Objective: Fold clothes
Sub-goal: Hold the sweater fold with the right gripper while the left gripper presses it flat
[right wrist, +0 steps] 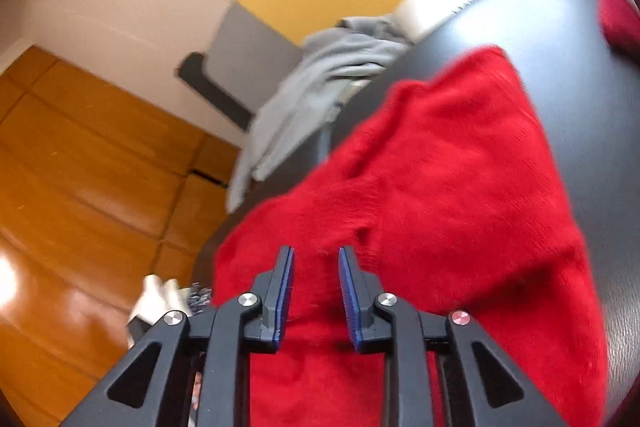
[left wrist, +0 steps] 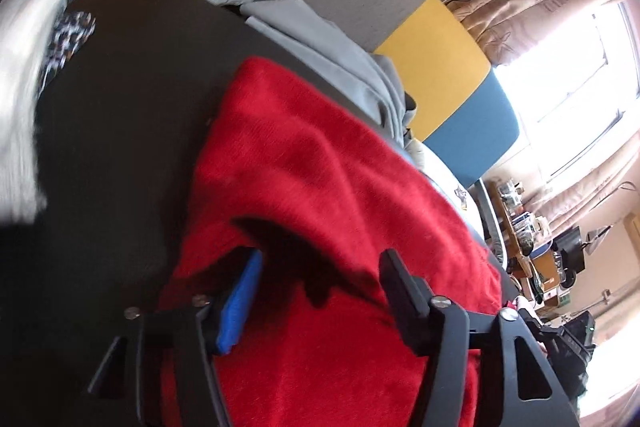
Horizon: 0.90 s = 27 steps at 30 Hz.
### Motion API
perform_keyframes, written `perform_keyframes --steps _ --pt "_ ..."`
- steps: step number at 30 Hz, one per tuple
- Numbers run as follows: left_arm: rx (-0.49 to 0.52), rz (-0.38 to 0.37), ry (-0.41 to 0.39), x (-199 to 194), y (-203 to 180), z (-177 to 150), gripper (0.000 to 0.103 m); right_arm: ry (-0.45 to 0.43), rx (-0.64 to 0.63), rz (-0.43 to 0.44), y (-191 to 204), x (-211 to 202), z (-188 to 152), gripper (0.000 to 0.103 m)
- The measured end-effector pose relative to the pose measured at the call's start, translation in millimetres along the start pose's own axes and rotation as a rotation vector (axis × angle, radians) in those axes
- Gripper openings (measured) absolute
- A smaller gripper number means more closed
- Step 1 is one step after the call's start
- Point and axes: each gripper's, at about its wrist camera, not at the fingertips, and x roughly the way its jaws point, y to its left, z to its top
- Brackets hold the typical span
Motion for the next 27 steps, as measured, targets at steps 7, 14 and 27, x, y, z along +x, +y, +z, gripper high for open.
perform_keyframes --steps 7,14,27 --pt "0.067 0.011 -0.016 -1.4 -2.8 -6.5 0.066 0.074 0.008 -0.04 -7.4 25.9 -7.3 0.042" --pt "0.049 -0.035 -0.02 -1.5 4.5 -5.8 0.069 0.06 0.081 0.033 -15.2 46.3 -10.0 0.024" --pt "-0.123 -0.119 -0.062 -19.9 -1.5 38.9 0.058 -0.048 -0.168 -0.068 54.3 8.7 11.5 0.007"
